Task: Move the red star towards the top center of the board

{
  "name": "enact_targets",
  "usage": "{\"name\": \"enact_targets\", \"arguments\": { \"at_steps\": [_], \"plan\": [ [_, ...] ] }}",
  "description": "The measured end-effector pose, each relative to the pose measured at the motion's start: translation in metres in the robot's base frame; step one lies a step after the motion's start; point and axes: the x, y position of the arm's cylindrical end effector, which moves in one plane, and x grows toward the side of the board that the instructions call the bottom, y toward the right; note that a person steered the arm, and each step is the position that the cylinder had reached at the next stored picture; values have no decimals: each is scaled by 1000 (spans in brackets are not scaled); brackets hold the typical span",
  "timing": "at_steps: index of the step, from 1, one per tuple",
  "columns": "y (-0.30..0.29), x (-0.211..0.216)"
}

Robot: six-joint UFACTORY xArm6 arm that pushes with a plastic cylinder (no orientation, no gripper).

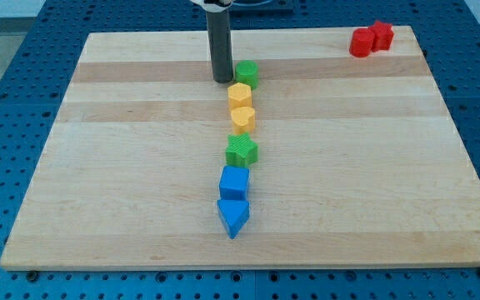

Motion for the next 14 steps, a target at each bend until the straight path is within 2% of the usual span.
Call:
{"name": "enact_targets", "arguments": {
  "at_steps": [2,4,10,12,14],
  "plan": [
    [1,-30],
    [50,-30],
    [57,-15],
    [86,-15],
    [96,4]
  ]
}}
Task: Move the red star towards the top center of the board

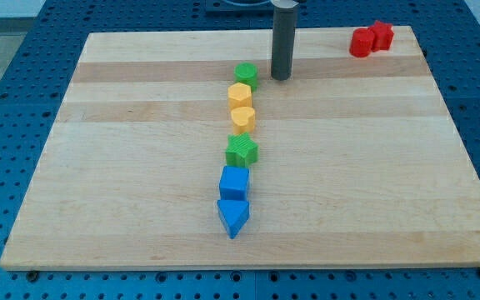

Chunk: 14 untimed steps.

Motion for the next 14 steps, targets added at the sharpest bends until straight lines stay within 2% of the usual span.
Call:
{"name": "enact_targets", "arguments": {
  "at_steps": [6,7,9,11,12,14],
  "plan": [
    [-30,4],
    [-4,4],
    [112,-3],
    [196,-39],
    [220,-50],
    [219,-80]
  ]
}}
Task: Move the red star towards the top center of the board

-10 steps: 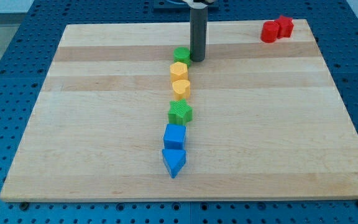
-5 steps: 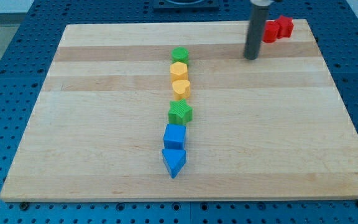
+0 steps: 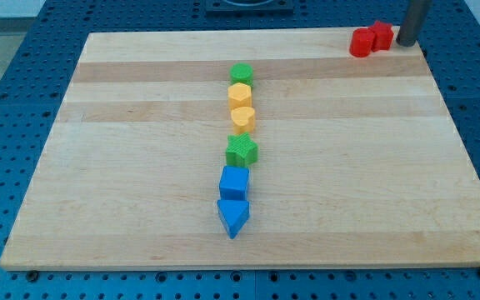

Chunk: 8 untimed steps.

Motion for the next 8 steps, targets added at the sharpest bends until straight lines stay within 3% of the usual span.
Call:
{"name": "enact_targets", "arguments": {
  "at_steps": [5,8],
  "plan": [
    [-134,-25],
    [-148,-7]
  ]
}}
